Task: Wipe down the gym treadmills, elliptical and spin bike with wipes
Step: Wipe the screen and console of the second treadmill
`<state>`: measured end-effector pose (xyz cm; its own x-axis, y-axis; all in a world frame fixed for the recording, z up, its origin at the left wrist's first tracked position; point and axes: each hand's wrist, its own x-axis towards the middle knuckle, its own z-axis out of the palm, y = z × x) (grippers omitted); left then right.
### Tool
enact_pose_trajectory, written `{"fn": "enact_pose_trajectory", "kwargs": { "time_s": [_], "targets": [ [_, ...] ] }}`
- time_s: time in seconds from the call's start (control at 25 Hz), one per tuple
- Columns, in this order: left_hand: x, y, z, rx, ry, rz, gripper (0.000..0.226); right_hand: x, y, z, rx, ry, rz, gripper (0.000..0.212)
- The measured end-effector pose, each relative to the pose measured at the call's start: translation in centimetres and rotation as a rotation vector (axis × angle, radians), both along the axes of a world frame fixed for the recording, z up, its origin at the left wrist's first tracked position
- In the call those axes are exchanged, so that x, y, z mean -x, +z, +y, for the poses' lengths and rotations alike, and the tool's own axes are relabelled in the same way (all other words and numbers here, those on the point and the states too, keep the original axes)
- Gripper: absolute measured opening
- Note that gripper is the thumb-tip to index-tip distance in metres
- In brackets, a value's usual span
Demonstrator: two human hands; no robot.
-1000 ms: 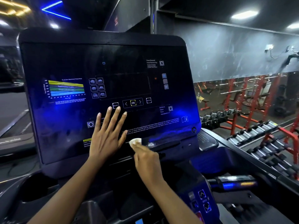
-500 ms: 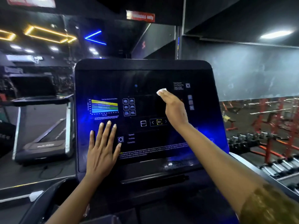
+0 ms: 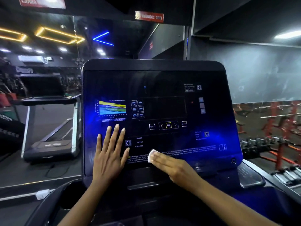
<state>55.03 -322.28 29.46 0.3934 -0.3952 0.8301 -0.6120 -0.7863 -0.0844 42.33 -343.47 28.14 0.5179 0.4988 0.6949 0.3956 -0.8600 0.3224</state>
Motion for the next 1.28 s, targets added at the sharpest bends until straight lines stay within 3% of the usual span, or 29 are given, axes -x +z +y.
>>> {"fn": "enact_pose_trajectory", "kwargs": {
  "time_s": [0.2,0.28,0.4,0.48,0.64,0.72,0.92,1.0,1.08,1.28],
  "targets": [
    [0.1,0.0,0.0,-0.003,0.007,0.006,0.062,-5.4,12.9,-1.3,-0.258,-0.063,-0.287,0.049],
    [0.2,0.0,0.0,-0.005,0.007,0.012,0.062,-8.5,16.8,-1.5,-0.374,-0.155,-0.287,0.051],
    [0.2,0.1,0.0,-0.003,0.006,0.012,0.061,-11.4,17.6,-0.3,-0.47,-0.234,-0.228,0.052],
    [0.2,0.1,-0.1,-0.001,0.005,0.01,0.061,-11.2,15.3,1.3,-0.367,-0.198,-0.25,0.052],
    [0.2,0.1,0.0,0.002,-0.002,0.006,0.061,-7.8,9.0,2.9,0.063,-0.05,-0.19,0.042],
    [0.2,0.1,0.0,0.002,-0.004,0.007,0.061,-7.0,9.6,1.5,0.117,-0.011,-0.201,0.04],
    [0.0,0.0,0.0,0.0,0.002,-0.005,0.061,-10.4,18.2,-3.1,-0.478,-0.233,-0.364,0.045],
    [0.0,-0.1,-0.1,0.014,0.002,-0.018,0.06,-12.5,19.5,-2.4,-0.562,-0.274,-0.343,0.045],
    [0.0,-0.1,-0.1,0.025,-0.004,-0.022,0.06,-13.7,19.3,-0.4,-0.514,-0.247,-0.321,0.048],
    [0.0,0.2,0.2,0.07,-0.09,-0.013,0.056,-11.1,12.9,3.1,-0.169,-0.057,-0.169,0.06]
  ]
}}
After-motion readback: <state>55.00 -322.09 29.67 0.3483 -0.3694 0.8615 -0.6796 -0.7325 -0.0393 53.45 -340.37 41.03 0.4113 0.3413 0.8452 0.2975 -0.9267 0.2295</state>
